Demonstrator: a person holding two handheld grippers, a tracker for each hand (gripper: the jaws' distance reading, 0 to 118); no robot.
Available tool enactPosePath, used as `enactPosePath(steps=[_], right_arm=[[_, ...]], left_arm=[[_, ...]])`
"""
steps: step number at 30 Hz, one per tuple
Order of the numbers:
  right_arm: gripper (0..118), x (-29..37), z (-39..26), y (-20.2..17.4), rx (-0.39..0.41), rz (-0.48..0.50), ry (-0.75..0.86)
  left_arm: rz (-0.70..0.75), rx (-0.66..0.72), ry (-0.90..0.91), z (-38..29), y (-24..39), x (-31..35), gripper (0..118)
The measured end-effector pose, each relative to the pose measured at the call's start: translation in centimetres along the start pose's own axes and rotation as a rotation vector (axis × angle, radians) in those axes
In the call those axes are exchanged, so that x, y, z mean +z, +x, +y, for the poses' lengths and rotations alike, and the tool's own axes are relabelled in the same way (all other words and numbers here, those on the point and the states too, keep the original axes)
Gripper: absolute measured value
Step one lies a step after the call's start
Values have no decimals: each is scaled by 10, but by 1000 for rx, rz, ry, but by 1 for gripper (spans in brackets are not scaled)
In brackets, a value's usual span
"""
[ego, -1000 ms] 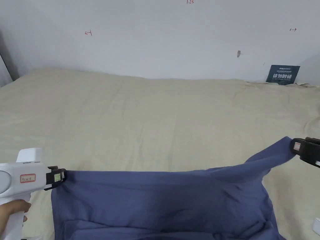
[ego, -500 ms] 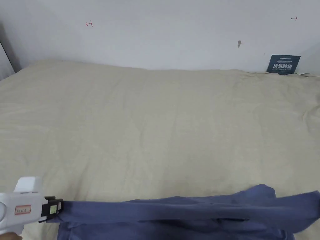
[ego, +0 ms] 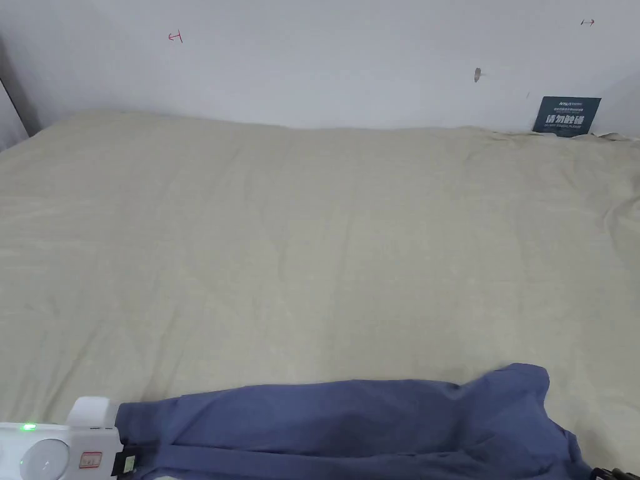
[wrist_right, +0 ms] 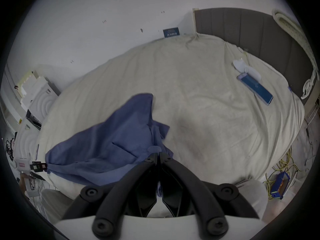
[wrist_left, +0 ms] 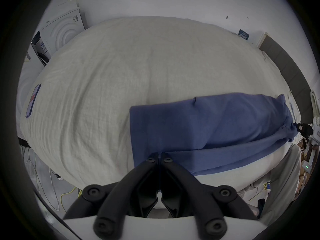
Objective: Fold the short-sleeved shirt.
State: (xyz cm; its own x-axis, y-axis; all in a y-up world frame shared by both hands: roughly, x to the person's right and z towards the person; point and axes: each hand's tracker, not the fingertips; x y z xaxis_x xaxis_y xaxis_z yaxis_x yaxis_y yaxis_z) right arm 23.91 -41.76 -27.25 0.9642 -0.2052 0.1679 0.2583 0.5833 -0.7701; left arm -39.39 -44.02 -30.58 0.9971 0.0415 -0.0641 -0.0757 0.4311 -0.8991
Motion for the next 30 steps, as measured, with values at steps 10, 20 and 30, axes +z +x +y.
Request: enactPosePath(steps=[10,20,30], right_arm=[[1,-28,-9,-8,14,-59,-91],[89,40,27,-39,58,7,104],[89,89,72,-75,171,32,382]], left_arm=[[35,-22,0,-5,6,0,2],[63,23,84,8,10,35,116],[22,74,205,36,5,69,115]])
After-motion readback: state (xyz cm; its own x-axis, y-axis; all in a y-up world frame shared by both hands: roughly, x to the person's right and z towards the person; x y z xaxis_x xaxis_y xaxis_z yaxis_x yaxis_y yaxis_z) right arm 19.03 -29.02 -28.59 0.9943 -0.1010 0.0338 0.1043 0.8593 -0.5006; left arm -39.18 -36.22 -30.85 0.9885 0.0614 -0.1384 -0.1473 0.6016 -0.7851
